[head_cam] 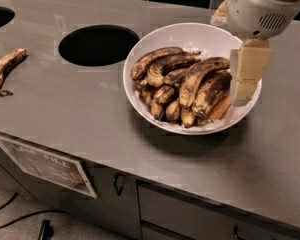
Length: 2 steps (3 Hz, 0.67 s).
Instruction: Pick banana from white bowl
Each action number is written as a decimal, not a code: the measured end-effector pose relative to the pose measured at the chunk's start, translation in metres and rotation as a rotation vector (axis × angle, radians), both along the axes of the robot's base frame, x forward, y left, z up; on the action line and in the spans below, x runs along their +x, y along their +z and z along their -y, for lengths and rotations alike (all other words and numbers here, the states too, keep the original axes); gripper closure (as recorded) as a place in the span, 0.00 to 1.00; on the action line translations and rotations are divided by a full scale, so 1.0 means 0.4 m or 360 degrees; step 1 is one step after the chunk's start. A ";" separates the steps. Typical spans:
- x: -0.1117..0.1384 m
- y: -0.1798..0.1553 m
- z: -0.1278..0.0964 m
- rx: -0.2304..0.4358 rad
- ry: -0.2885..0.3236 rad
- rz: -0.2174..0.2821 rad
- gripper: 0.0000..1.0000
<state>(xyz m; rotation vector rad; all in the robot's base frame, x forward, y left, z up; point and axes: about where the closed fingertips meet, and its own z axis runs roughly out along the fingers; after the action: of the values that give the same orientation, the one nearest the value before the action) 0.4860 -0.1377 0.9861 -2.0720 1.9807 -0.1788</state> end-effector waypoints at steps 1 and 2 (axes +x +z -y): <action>0.004 0.000 -0.009 0.0010 0.0018 0.0010 0.00; 0.009 -0.007 -0.027 0.0015 0.0063 0.0005 0.00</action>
Offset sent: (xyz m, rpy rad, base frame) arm 0.0008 0.0143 -0.0119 0.0009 0.0366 0.0688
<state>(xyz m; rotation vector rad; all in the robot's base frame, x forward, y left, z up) 0.4895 -0.1268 0.9834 -2.1018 1.9333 -0.1647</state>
